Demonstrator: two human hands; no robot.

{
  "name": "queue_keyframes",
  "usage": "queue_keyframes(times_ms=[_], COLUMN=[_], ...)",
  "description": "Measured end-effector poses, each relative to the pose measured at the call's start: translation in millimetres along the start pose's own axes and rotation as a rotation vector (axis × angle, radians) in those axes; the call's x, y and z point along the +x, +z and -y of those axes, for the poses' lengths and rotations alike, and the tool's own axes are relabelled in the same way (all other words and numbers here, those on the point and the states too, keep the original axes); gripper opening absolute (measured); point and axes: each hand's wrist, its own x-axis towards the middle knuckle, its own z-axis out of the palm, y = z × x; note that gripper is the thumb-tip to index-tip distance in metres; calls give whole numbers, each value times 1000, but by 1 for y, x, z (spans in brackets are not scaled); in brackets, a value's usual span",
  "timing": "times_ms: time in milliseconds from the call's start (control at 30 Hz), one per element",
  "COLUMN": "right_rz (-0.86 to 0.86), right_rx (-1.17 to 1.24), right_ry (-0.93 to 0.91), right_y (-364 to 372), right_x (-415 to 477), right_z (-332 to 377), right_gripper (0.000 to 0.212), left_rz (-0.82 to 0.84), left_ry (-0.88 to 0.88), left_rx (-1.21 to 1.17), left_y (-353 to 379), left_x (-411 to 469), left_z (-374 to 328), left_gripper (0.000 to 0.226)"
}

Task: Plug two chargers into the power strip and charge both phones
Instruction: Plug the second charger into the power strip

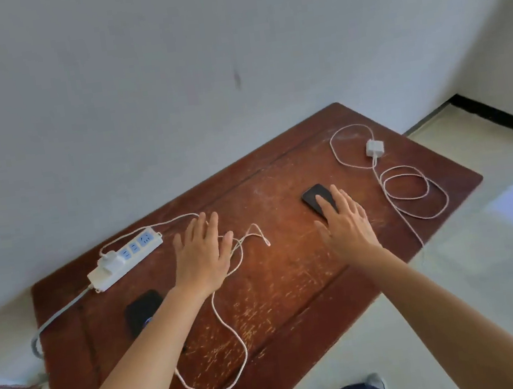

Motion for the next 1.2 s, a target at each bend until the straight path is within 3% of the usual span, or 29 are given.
queue_keyframes(times_ms=[200, 467, 867, 1000, 1200], right_rz=[-32, 161, 256, 188, 163], right_rx=[26, 95, 153, 176, 216], right_ry=[102, 226, 182, 307, 478], right_y=[-33, -62, -30, -8, 30], right_x=[5, 34, 170, 235, 305], right_z=[-143, -274, -314, -315, -303], right_gripper=[63, 56, 48, 47, 72], left_rz=[-11, 184, 287, 271, 308], left_ry=[94, 248, 257, 223, 137], left_rx=[-39, 43, 65, 69, 78], left_y=[26, 68, 126, 156, 196], left_x=[43, 95, 227, 283, 322], left_z=[-156, -298, -310, -304, -286], left_gripper=[69, 57, 57, 61, 63])
